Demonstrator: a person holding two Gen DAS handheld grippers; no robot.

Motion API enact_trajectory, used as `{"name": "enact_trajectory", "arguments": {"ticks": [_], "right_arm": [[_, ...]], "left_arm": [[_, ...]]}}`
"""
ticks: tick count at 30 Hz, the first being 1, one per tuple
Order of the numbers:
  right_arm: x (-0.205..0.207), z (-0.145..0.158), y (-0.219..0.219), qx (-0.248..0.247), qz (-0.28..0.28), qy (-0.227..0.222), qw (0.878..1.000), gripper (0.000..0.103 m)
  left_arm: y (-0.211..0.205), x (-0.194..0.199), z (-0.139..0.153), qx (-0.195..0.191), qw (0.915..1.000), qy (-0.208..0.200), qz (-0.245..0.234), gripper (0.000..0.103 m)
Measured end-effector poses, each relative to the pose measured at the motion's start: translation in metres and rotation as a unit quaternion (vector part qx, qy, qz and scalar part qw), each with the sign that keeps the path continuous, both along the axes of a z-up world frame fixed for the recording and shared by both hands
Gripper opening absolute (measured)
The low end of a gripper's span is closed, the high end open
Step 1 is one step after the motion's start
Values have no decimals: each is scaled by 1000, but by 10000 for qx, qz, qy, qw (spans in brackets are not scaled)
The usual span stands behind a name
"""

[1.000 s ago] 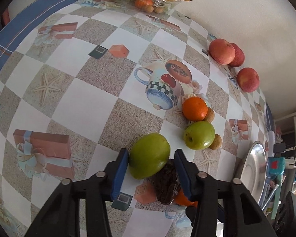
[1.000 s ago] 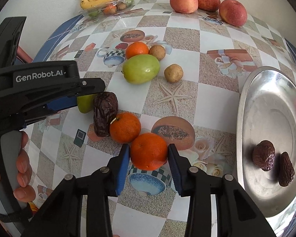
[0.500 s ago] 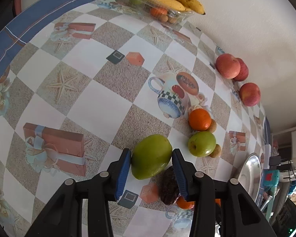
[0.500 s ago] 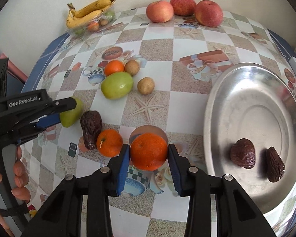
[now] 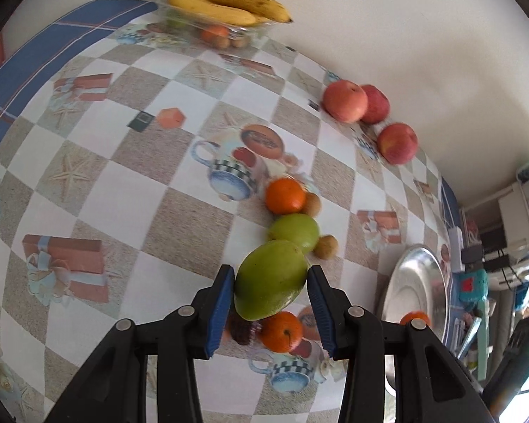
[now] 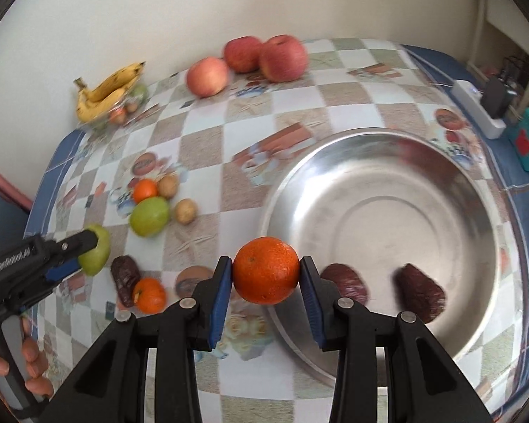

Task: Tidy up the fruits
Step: 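Carry the tangerine and green pear into the steel bowl and release both, then move both open grippers back from the bowl toward the remaining fruit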

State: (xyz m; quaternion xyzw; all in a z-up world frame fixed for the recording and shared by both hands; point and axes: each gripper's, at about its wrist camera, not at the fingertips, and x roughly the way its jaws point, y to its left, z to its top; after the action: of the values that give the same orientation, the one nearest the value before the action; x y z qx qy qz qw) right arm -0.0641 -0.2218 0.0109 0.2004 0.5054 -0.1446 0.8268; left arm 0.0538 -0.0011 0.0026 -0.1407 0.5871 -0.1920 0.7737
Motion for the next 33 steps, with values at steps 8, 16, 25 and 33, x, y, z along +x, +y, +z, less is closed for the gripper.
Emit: {"name": "enact_trajectory", "arguments": {"ticks": [8,16,25,33], "right_arm": [[-28,3,-47,-173,-1024,6,9946,40],[-51,9,-78,-245,-1747,-126,9842,40],[-52,7,-81,-217,-1814,-95,9831,41],[-50,6,-80,-236,-1776,-57,9838,47]], "left_arm": [[-51,-28,6,20,9964,-205,-819,46],[-116,-70,13,-304,9795,-432,-1946,46],[-152,-87,15,-577,9623,-625,-2584,47],[-144,-81,9,-376,9687,-519,-2398,52]]}}
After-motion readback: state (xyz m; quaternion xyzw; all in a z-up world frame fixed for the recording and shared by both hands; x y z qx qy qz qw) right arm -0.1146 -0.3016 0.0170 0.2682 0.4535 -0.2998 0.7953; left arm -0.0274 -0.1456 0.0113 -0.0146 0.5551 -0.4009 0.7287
